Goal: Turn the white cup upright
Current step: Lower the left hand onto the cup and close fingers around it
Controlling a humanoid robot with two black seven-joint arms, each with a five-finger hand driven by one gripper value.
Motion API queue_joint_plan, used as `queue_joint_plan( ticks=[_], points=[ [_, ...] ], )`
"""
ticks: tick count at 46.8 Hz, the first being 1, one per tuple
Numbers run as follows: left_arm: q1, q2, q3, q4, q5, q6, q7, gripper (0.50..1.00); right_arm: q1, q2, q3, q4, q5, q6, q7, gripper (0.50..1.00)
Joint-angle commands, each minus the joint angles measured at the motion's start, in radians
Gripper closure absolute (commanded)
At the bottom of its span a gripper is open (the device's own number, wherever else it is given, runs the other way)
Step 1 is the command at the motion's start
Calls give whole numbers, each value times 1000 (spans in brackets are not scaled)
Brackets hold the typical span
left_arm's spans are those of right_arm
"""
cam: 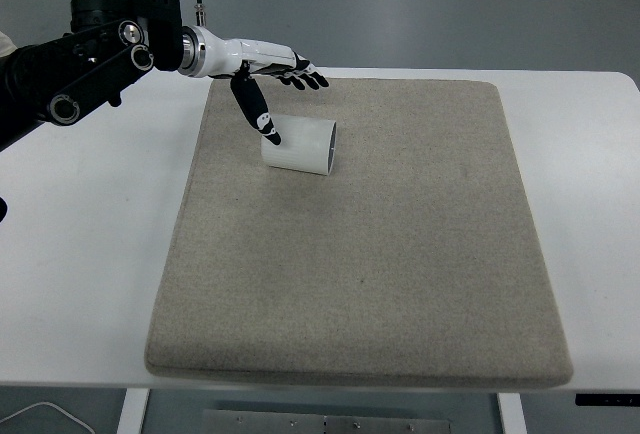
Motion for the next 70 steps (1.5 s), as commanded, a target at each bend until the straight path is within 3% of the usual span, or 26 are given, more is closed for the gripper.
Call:
queue_joint_plan(
  ticks=[1, 13, 30, 54, 57, 64, 70],
  points=[
    [4, -14, 0, 1, 15, 3, 0, 500, 0, 0, 0, 0, 0, 0, 0, 570],
    [9, -56, 18, 11, 84, 41, -6, 500, 0, 0, 0, 0, 0, 0, 0, 570],
    [9, -106, 126, 41, 99, 151, -26, 501, 0, 0, 0, 0, 0, 0, 0, 570],
    [29, -171, 156, 116, 99, 168, -43, 514, 0, 0, 0, 0, 0, 0, 0, 570],
    [29, -171, 156, 116, 101, 168, -43, 531, 0, 0, 0, -2, 0, 0, 0, 570],
    [27, -171, 195, 119, 101, 183, -44, 681, 0, 0, 0, 0, 0, 0, 0, 570],
    [26, -171, 218, 119, 101, 214, -44, 759, 0, 0, 0, -2, 0, 0, 0, 570]
  ],
)
